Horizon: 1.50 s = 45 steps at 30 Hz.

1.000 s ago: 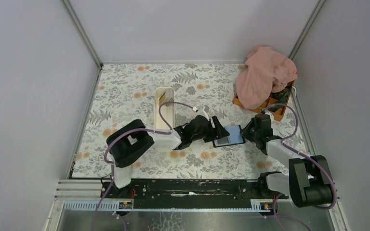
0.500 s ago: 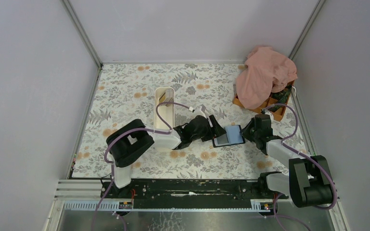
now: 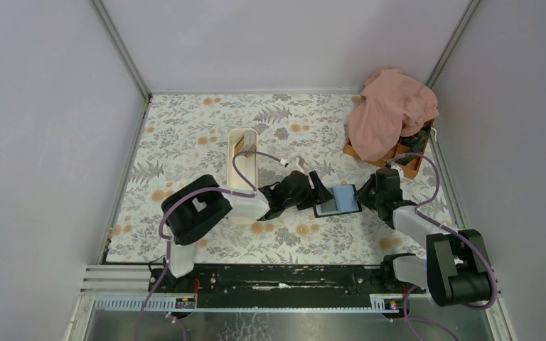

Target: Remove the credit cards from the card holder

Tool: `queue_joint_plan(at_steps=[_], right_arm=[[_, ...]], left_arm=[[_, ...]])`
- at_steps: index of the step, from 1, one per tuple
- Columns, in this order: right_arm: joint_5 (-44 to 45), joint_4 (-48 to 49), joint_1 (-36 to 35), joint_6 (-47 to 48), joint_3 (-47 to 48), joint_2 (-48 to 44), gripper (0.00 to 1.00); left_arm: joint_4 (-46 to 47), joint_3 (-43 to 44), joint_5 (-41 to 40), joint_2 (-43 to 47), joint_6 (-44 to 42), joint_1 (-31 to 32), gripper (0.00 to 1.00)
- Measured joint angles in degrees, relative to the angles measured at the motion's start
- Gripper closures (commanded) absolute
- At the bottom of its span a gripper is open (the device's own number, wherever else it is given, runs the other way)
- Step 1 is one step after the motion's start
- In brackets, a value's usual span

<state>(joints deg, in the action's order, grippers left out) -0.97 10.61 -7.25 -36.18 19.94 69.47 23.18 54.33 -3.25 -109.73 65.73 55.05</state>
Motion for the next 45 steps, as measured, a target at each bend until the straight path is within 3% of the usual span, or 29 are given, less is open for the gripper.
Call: queue_joint_plan(at_steps=[32, 45], right_arm=[[0.02, 0.11, 0.00, 0.35, -0.31, -0.46, 0.79], [0.00, 0.35, 0.02, 0.83, -0.52, -0.72, 0.78]], left_arm=[[-2.80, 5.60, 1.77, -2.91, -2.01, -0.02, 0.27], [-1.77, 5.92, 2.97, -3.30, -2.27, -0.09, 0.20]])
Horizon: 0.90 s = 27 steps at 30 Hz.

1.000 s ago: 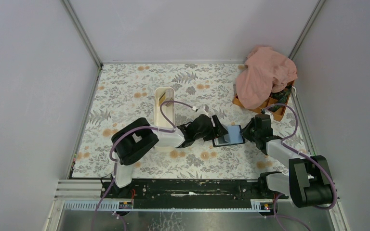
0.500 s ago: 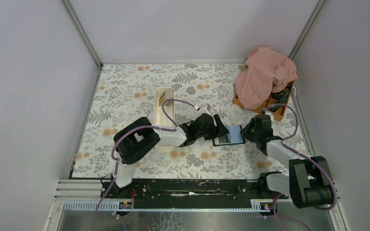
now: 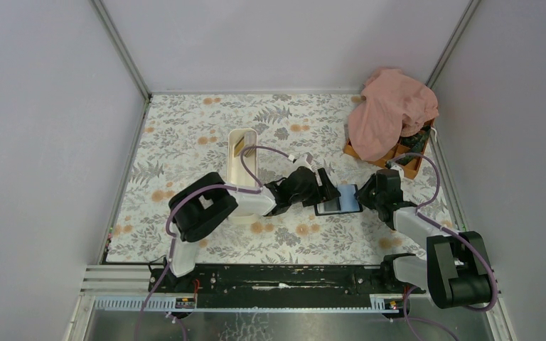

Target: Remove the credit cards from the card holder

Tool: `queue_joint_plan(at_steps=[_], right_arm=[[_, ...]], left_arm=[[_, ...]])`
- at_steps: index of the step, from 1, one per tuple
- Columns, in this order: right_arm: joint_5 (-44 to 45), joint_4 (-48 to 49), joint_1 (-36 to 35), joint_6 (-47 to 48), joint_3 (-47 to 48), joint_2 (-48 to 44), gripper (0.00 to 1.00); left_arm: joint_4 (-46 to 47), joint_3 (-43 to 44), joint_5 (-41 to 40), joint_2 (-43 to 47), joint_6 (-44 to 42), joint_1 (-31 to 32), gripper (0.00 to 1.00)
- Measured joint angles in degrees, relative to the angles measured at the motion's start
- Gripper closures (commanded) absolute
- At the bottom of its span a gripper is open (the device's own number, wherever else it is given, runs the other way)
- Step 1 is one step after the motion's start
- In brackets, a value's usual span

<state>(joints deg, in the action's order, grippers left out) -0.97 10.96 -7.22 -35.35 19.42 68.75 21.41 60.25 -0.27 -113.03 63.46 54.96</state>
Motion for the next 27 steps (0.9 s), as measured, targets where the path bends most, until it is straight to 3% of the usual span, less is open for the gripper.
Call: queue_joint_plan(at_steps=[9, 15, 24, 27], right_arm=[[0.42, 0.11, 0.04, 0.52, 0.00, 0.00, 0.77], [-1.60, 0.04, -0.13, 0.42, -0.02, 0.09, 0.77], [-1.68, -0.42, -0.17, -0.20, -0.52, -0.94, 0.77], [-1.44, -3.45, -0.20, -0.79, -1.40, -4.68, 0.70]], left_arm=[[4.07, -0.74, 1.64, -0.55, 0.46, -0.20, 0.12], [9.88, -0.81, 4.24, -1.25, 1.73, 0.20, 0.12], [8.44, -0.55, 4.70, -3.04, 1.86, 0.31, 0.16], [8.24, -0.35, 4.68, -3.10, 1.86, 0.31, 0.17]])
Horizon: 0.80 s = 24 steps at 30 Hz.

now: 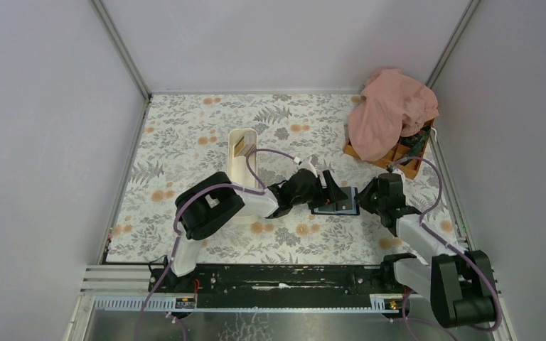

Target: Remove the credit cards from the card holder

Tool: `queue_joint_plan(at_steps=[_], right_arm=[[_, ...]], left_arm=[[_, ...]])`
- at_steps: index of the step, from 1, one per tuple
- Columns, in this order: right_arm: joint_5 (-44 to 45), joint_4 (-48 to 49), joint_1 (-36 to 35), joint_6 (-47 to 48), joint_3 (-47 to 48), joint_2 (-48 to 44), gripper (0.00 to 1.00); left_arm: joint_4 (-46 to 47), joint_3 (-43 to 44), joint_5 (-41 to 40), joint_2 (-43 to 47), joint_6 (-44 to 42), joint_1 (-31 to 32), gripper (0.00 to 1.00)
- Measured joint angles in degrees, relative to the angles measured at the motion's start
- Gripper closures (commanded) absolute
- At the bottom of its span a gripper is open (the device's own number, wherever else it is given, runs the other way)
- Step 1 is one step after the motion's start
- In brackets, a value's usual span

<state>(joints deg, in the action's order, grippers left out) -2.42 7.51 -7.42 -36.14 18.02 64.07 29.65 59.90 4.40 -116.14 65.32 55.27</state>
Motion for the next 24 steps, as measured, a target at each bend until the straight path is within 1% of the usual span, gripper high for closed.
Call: queue_joint_plan(at_steps=[4, 5, 8, 11, 14, 15, 17, 18, 19, 24], right_arm=[[2.01, -5.14, -0.09, -0.17, -0.09, -8.74, 0.60], [2.71, -6.08, -0.09, -0.07, 0.02, -10.99, 0.59], [4.09, -8.13, -0.09, 0.61, 1.03, -15.34, 0.58], [4.39, -8.52, -0.09, 1.44, 2.03, -15.45, 0.60], [3.10, -8.02, -0.09, 2.34, 2.32, -11.85, 0.66], [2.58, -7.96, -0.11, 2.64, 2.29, -10.60, 0.70], [1.29, -7.41, -0.11, 3.02, 2.29, -8.02, 0.84], [0.72, -6.84, -0.13, 3.30, 2.29, -6.91, 0.89], [0.13, -6.34, -0.13, 3.45, 2.29, -6.01, 0.92], [-1.40, -4.00, -0.15, 3.80, 2.29, -2.73, 0.94]], left_arm=[[-0.17, 0.09, -0.15, 0.00, -0.04, 0.00, 0.17], [-0.15, 0.09, -0.24, 0.00, -0.07, 0.00, 0.17], [-0.20, 0.07, -0.48, 0.13, -0.61, -0.02, 0.17], [-0.31, -0.24, -0.48, 0.68, -2.10, -0.28, 0.18], [0.52, -0.50, 1.88, 0.92, -3.65, -1.11, 0.20], [0.96, -0.50, 3.06, 0.92, -4.07, -1.77, 0.21], [1.79, -0.50, 5.53, 0.90, -4.59, -3.10, 0.22], [2.10, -0.50, 6.21, 0.90, -4.87, -3.63, 0.22], [2.19, -0.50, 6.54, 0.90, -5.11, -3.80, 0.22], [2.08, -0.17, 7.72, 0.76, -6.86, -4.74, 0.22]])
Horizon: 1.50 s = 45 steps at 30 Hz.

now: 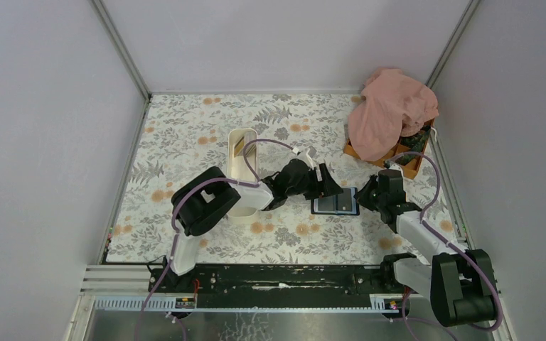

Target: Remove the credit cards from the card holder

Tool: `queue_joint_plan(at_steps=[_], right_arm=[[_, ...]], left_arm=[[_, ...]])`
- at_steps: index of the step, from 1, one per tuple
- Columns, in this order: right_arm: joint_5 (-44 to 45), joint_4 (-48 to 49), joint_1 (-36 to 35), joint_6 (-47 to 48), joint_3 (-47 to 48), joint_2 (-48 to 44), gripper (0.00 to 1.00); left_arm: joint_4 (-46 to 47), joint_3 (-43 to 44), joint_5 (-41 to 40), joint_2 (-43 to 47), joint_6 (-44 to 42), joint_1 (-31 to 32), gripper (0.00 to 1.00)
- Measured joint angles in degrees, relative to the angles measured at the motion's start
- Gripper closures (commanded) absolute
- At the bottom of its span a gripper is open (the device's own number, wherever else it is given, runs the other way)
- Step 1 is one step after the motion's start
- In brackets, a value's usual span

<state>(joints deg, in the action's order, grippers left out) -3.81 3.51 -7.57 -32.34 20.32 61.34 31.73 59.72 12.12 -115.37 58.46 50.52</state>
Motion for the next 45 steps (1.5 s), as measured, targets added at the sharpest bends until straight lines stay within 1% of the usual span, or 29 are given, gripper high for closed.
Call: queue_joint_plan(at_steps=[10, 17, 24, 26, 31, 34, 39, 43, 45], right_arm=[[-0.42, 2.60, 0.00, 0.00, -0.50, 2.99, 0.96], [-1.60, 4.68, 0.00, -0.50, -1.01, 5.35, 0.96], [-1.90, 5.86, 0.00, -0.55, -1.44, 5.53, 0.97], [-1.90, 6.23, 0.00, -0.55, -1.46, 5.75, 0.97], [-1.90, 6.88, 0.00, -0.55, -1.46, 6.19, 0.97], [-1.86, 7.32, 0.02, -0.57, -1.55, 6.32, 0.97], [-1.75, 7.82, 0.11, -0.55, -1.77, 6.34, 0.97], [-1.55, 8.41, 0.24, -0.55, -1.92, 6.34, 0.97], [-1.44, 8.63, 0.24, -0.55, -2.01, 6.34, 0.97]], left_arm=[[1.03, 3.50, 2.93, -3.17, -0.90, 0.28, 0.22], [-1.64, 6.58, 2.64, -6.01, -1.77, 0.50, 0.22], [-3.54, 8.41, 1.49, -6.60, -2.82, 1.16, 0.22], [-3.50, 8.50, 1.53, -6.69, -2.80, 1.25, 0.24], [-3.28, 8.55, 1.81, -6.95, -2.05, 1.20, 0.34], [-3.10, 8.50, 2.10, -7.13, -1.18, 1.18, 0.37], [-1.53, 7.85, 2.62, -7.63, 0.87, 1.07, 0.46], [0.00, 7.61, 3.28, -8.59, 2.71, 0.85, 0.55], [0.52, 7.61, 3.45, -9.03, 3.39, 0.81, 0.61]])
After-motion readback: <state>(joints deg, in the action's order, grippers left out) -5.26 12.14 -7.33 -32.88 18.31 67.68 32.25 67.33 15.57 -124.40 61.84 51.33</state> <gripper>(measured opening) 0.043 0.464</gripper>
